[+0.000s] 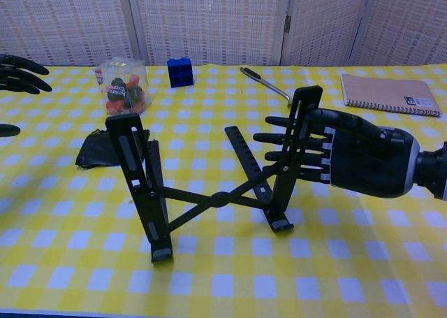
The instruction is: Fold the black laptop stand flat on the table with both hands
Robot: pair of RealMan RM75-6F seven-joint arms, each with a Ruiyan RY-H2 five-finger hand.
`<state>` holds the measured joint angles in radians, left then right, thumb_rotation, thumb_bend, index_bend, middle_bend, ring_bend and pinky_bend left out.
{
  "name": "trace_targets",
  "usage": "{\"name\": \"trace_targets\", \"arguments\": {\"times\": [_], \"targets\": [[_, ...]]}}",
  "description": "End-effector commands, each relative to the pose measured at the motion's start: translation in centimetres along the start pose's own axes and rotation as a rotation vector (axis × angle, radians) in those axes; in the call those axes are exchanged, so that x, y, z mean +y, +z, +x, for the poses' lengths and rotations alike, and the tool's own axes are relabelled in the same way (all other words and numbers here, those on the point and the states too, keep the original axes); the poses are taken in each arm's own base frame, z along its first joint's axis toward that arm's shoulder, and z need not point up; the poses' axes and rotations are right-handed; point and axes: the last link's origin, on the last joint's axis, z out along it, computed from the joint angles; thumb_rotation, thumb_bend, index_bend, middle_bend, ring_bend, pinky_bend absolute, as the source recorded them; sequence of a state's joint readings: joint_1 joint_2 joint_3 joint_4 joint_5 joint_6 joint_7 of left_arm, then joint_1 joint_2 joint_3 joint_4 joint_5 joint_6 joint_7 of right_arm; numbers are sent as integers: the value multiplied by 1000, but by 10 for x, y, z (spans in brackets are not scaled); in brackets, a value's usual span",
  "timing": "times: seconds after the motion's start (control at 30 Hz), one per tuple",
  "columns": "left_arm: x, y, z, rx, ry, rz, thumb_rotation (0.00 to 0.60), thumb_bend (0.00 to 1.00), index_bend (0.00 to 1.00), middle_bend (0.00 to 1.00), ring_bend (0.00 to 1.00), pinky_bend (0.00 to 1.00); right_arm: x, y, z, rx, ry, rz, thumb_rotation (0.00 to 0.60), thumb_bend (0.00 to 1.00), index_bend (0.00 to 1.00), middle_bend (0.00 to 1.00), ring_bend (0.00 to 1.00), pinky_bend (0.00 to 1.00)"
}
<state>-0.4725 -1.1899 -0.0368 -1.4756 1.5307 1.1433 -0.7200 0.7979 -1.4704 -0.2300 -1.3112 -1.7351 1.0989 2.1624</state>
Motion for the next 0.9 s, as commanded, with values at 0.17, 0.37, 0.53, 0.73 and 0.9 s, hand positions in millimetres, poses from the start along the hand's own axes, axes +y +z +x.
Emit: {"name": "trace_targets", "arguments": {"times": [0.17,0.37,0.53,0.73,0.9], "targets": [[1,0,-2,-1,-1,-6,600,207,198,261,202,107,3,-2,3,19,7,-13,503,385,33,251,302,76],[7,0,-12,-42,13,-26,600,208,197,263,204,108,-4,-7,4,-4,-188,26,504,384,33,243,287,71],[14,-2,-18,-74,14,-61,600,206,151,263,181,97,-12,-15,1,-28,-389,54,505,385,33,213,255,32],[24,-15,-22,-115,21,-114,600,202,61,203,119,42,-16,-15,0,-7,-418,78,504,386,33,209,249,21],[33,-25,-23,-125,20,-151,600,199,17,164,85,18,-14,-13,1,-3,-412,77,505,386,33,209,249,21]]}}
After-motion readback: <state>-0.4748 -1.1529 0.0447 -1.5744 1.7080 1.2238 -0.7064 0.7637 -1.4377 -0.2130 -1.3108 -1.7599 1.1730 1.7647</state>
